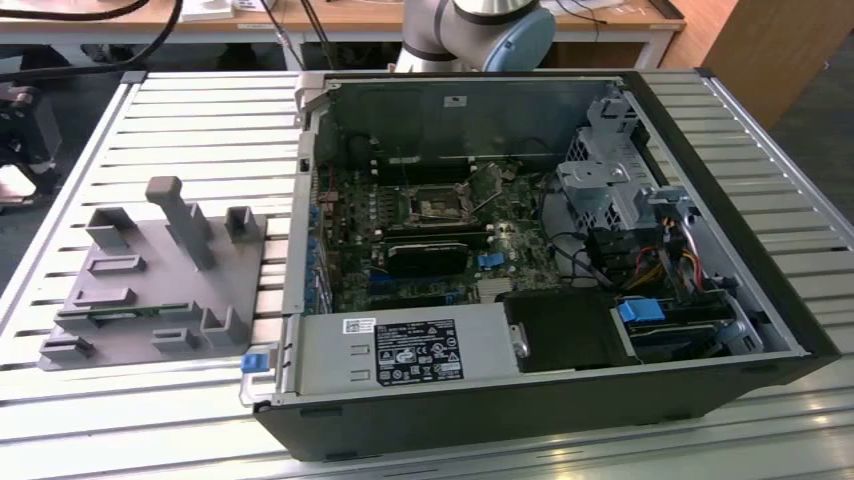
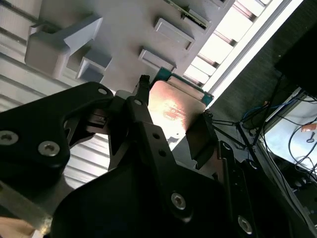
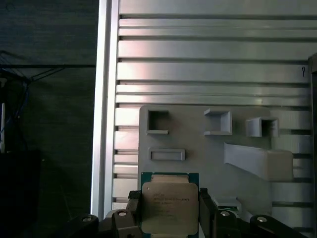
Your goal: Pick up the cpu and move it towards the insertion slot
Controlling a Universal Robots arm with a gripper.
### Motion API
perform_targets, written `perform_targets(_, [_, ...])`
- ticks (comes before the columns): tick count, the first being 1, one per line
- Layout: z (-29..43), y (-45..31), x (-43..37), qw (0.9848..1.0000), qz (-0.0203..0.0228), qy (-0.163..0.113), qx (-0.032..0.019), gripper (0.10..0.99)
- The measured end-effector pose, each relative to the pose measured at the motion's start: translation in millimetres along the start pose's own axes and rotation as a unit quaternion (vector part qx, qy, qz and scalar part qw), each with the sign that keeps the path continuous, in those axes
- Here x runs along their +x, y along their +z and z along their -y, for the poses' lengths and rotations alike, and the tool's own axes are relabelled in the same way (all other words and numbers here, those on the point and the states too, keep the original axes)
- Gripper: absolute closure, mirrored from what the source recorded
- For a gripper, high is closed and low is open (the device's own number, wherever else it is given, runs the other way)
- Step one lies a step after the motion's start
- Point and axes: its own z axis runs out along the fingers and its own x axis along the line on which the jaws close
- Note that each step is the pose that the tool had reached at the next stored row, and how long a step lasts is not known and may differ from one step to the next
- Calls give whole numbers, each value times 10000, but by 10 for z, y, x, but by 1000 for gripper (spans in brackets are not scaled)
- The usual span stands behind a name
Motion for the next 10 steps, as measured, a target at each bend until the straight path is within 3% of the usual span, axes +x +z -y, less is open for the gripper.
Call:
perform_targets(8, [-28,-360,11,10000,0,0,-4,541])
perform_targets(10, [-32,-416,12,10000,0,0,-5,541])
